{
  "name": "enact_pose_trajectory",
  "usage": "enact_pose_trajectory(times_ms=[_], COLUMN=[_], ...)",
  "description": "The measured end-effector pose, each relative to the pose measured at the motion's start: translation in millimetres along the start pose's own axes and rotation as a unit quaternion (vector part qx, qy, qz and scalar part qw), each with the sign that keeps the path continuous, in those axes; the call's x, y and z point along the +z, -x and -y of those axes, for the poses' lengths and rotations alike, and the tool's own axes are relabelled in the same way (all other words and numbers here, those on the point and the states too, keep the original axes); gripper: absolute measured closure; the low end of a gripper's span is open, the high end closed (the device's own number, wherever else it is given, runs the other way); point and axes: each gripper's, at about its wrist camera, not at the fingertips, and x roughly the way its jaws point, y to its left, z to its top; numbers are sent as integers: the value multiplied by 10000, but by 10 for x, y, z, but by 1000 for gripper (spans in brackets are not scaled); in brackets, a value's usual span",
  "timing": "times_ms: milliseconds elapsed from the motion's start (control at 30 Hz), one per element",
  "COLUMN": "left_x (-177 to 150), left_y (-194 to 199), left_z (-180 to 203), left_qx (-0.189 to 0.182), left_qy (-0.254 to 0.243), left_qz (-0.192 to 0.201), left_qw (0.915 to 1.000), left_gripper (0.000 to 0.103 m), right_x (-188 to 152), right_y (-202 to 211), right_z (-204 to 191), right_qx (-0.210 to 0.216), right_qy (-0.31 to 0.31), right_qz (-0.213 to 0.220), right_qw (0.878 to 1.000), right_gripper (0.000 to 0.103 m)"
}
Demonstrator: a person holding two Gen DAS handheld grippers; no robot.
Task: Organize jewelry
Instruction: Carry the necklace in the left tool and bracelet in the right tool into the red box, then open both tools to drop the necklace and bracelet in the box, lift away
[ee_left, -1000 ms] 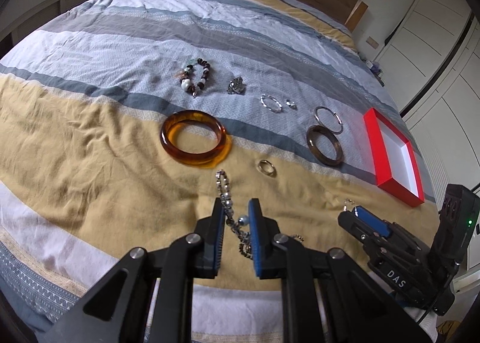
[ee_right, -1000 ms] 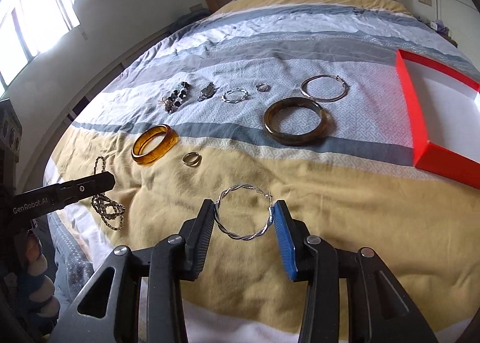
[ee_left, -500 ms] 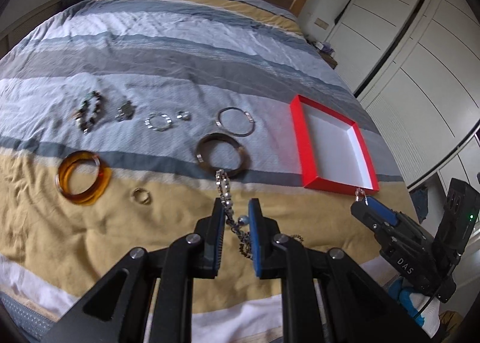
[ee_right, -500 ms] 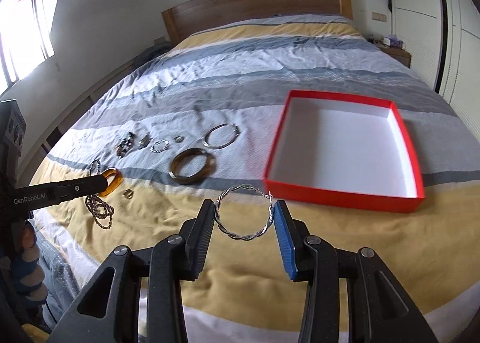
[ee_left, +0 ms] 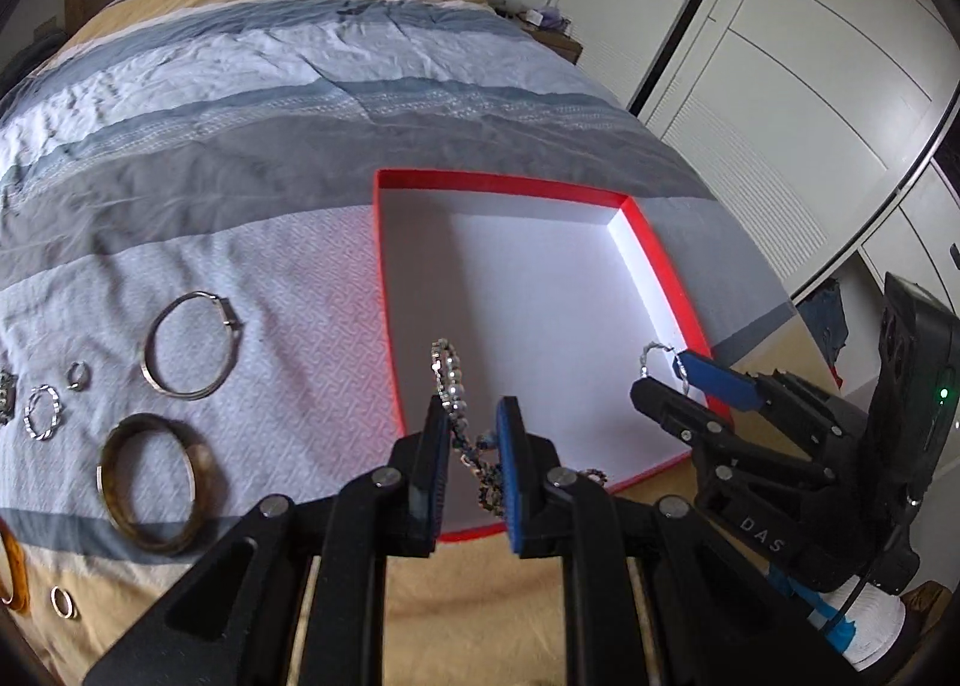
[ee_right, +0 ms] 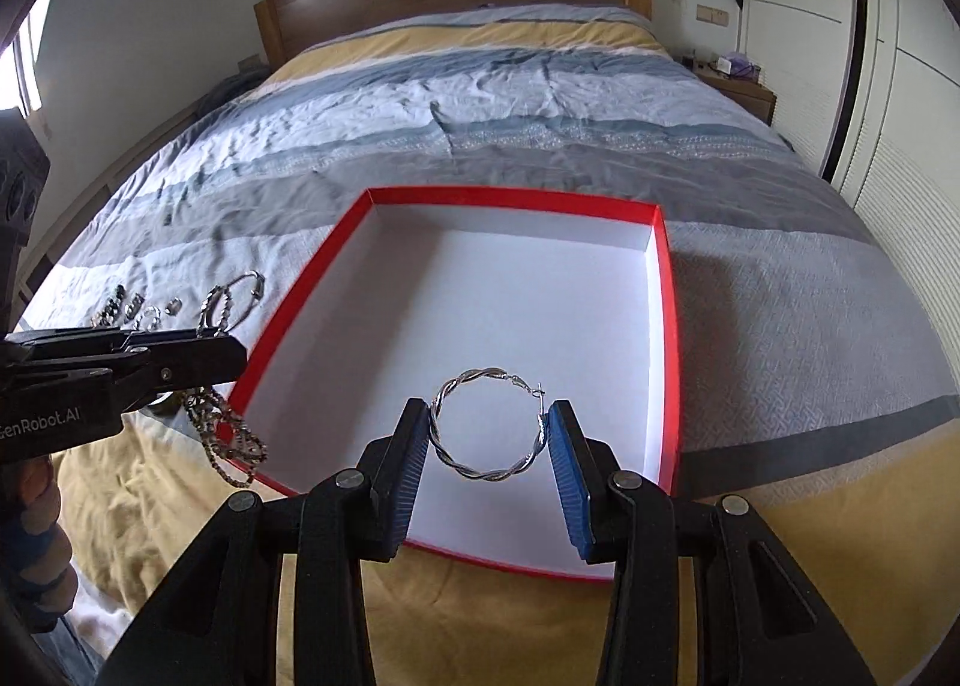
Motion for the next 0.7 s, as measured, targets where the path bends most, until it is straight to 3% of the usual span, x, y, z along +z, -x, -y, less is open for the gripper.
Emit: enact_pose_trajectory(times_ms=[267, 367, 700], left_x=[-8, -50, -159], left_y=[-573, -612, -542], left_z=[24, 60, -43], left_qx=[236, 363, 444], left_qy=[-171, -292, 42], left_qz=[-438, -457, -528], left_qw=[9986, 9979, 9976], left_gripper=[89, 88, 87], right_x=[-106, -124, -157], right_y=[-278, -300, -334], right_z=[152, 89, 16], right_qx=[-12, -42, -183], right_qy=[260, 455, 891], right_qz=[-449, -552, -799], right_qw=[9986, 9974, 9926], right_gripper=[62, 62, 61])
